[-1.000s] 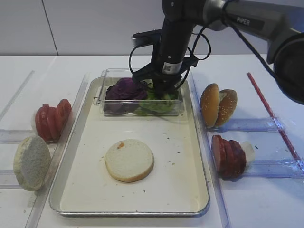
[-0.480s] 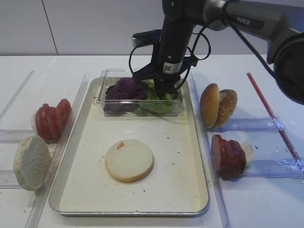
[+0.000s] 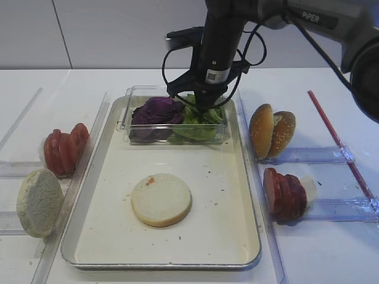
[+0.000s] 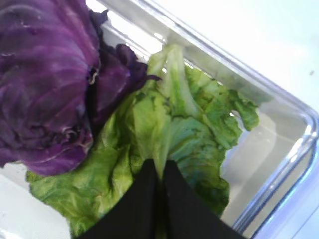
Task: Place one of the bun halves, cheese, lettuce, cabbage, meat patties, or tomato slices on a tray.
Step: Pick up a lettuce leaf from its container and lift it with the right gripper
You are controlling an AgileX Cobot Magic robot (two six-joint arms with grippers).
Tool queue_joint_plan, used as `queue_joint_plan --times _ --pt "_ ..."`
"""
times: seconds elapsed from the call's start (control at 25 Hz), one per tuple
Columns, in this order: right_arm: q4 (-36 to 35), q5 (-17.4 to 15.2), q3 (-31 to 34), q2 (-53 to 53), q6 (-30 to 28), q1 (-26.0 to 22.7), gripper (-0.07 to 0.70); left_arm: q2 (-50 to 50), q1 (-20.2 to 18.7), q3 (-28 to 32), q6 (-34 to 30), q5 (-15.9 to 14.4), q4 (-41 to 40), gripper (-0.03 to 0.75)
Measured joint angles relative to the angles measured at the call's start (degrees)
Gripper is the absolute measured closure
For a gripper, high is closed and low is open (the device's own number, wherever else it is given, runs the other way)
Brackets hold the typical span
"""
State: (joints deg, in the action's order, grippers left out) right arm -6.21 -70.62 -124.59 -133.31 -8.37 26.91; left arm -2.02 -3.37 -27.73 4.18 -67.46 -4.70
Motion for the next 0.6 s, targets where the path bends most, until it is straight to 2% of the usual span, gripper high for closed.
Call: queue_joint_plan --times 0.6 --pt "0.0 -0.3 0.0 4.7 0.0 0.0 0.58 0.0 0.0 0.0 0.0 0.0 0.0 0.299"
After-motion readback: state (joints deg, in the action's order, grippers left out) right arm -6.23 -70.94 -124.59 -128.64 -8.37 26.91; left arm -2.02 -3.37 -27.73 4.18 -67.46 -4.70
